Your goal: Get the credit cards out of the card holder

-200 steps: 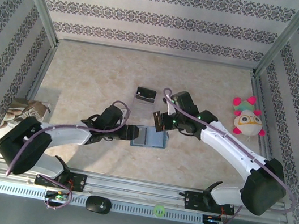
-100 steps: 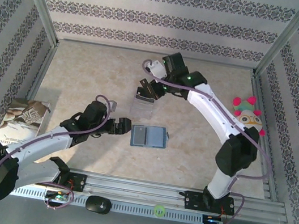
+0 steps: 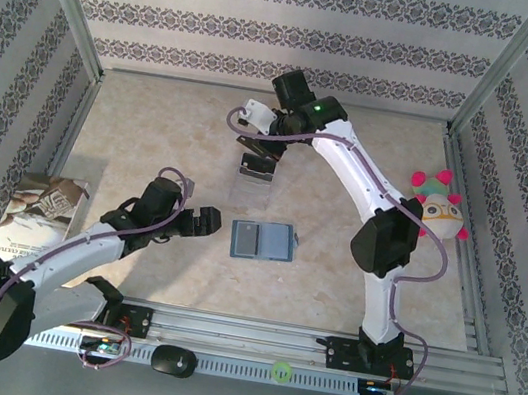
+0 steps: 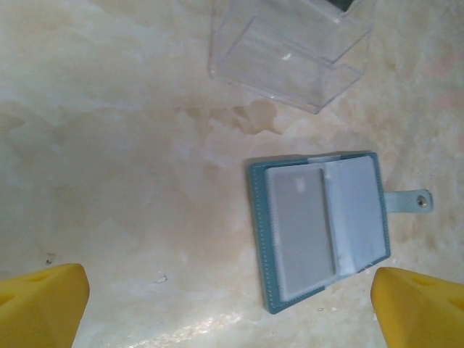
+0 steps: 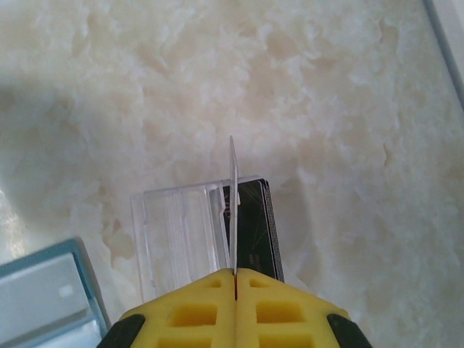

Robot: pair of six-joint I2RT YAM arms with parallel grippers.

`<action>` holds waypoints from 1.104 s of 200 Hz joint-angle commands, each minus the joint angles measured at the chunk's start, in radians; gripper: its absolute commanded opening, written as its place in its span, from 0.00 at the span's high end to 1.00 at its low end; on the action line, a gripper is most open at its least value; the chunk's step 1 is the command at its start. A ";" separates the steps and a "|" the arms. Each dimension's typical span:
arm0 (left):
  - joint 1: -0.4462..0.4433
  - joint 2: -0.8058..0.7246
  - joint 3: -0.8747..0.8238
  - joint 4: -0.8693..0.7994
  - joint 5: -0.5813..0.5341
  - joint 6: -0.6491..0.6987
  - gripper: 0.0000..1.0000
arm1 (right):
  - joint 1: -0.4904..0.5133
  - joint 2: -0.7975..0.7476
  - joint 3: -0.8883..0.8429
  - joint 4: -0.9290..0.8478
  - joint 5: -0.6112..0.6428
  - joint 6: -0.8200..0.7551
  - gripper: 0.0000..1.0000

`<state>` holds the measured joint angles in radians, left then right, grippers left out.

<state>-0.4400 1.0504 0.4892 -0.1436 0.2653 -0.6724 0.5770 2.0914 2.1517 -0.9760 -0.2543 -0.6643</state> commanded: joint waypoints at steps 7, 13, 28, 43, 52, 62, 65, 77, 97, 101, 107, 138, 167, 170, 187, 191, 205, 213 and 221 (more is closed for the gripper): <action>0.028 0.044 0.051 -0.030 0.024 0.017 0.00 | -0.018 0.043 0.050 -0.040 0.019 -0.120 1.00; 0.028 0.054 0.057 -0.030 0.025 0.017 0.00 | -0.022 0.053 0.053 -0.040 0.020 -0.130 1.00; 0.033 0.073 0.073 -0.034 0.032 0.020 0.00 | -0.033 0.075 0.061 -0.038 0.012 -0.141 1.00; 0.036 0.089 0.085 -0.031 0.036 0.024 0.00 | -0.044 0.090 0.060 -0.034 0.005 -0.150 1.00; 0.037 0.099 0.090 -0.029 0.038 0.026 0.00 | -0.050 0.097 0.055 -0.029 -0.004 -0.154 1.00; 0.039 0.109 0.096 -0.027 0.038 0.026 0.00 | -0.055 0.102 0.050 -0.023 -0.015 -0.155 1.00; 0.040 0.112 0.098 -0.023 0.038 0.026 0.00 | -0.056 0.104 0.047 -0.020 -0.019 -0.154 1.00; 0.040 0.127 0.099 -0.014 0.045 0.025 0.00 | -0.060 0.113 0.044 -0.012 -0.024 -0.158 1.00; 0.045 0.148 0.099 -0.001 0.056 0.022 0.00 | -0.060 0.124 0.038 -0.003 -0.015 -0.167 1.00; 0.045 0.152 0.099 0.001 0.059 0.021 0.00 | -0.061 0.126 0.036 0.000 -0.016 -0.166 1.00; 0.046 0.157 0.099 0.006 0.062 0.021 0.00 | -0.062 0.130 0.034 0.000 -0.016 -0.168 1.00; 0.053 0.175 0.099 0.017 0.072 0.023 0.00 | -0.058 0.133 0.014 0.008 -0.024 -0.169 1.00; 0.059 0.187 0.094 0.028 0.082 0.022 0.00 | -0.055 0.137 0.008 0.002 -0.038 -0.172 1.00; 0.060 0.189 0.095 0.030 0.082 0.022 0.00 | -0.055 0.137 0.008 0.001 -0.039 -0.173 1.00; 0.062 0.194 0.089 0.040 0.086 0.020 0.01 | -0.054 0.142 0.006 -0.007 -0.048 -0.173 1.00; 0.063 0.196 0.088 0.042 0.086 0.019 0.01 | -0.054 0.142 0.005 -0.007 -0.048 -0.173 1.00; 0.067 0.200 0.084 0.048 0.092 0.019 0.01 | -0.054 0.144 -0.001 -0.008 -0.051 -0.173 1.00; 0.067 0.203 0.084 0.049 0.093 0.019 0.01 | -0.053 0.144 -0.005 -0.005 -0.051 -0.173 1.00; 0.069 0.207 0.083 0.051 0.096 0.020 0.01 | -0.053 0.143 -0.007 -0.003 -0.055 -0.171 1.00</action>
<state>-0.3885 1.2461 0.5644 -0.1284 0.3416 -0.6647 0.5194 2.2169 2.1628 -0.9760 -0.2729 -0.8188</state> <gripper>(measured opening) 0.993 0.058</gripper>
